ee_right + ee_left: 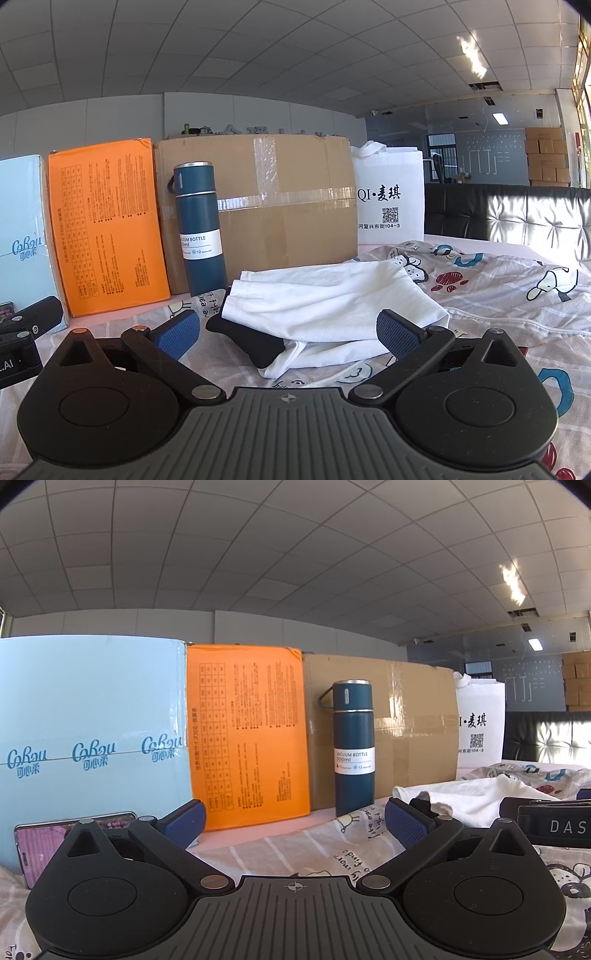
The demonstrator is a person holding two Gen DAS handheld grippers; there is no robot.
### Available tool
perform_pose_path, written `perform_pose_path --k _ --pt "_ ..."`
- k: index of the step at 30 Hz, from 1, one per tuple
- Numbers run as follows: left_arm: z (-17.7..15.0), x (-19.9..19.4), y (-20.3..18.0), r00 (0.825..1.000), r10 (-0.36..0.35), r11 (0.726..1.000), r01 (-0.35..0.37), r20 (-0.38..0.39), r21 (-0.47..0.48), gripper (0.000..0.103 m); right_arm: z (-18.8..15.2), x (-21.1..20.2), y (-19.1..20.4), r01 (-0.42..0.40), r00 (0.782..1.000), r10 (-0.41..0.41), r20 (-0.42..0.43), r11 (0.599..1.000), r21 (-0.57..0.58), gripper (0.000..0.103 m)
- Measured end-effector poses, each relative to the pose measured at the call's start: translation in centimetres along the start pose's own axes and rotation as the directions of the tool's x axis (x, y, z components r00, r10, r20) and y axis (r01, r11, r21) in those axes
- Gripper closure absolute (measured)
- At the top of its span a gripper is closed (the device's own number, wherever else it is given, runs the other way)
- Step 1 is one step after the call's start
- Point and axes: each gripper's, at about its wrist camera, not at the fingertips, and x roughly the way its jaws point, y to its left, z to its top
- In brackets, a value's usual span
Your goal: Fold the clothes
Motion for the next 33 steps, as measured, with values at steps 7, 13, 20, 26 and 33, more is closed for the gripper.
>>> perform_pose_path --k 7,13,20,26,33 --pt "-0.02 -0.07 -0.01 1.000 0.000 1.000 0.000 0.001 0.003 0.000 0.02 0.04 0.06 -0.002 1.000 0.002 -0.002 1.000 -0.001 0.000" --pt "-0.03 -0.12 -0.04 1.000 0.000 1.000 0.000 0.002 0.004 0.000 0.01 0.08 0.05 -0.004 1.000 0.004 -0.005 1.000 -0.002 0.000" --pt "0.00 -0.12 -0.08 1.000 0.000 1.000 0.000 0.005 0.007 0.000 -0.01 0.11 0.09 -0.004 1.000 0.004 -0.009 1.000 -0.003 0.000" --pt "0.00 -0.02 -0.11 1.000 -0.001 1.000 0.001 0.004 0.008 0.000 -0.01 0.11 0.08 -0.005 1.000 0.005 -0.010 1.000 -0.002 0.000" --pt "-0.02 -0.07 -0.12 1.000 0.000 1.000 0.000 0.004 0.008 0.000 -0.02 0.08 0.06 -0.005 1.000 0.005 -0.011 1.000 -0.002 0.000"
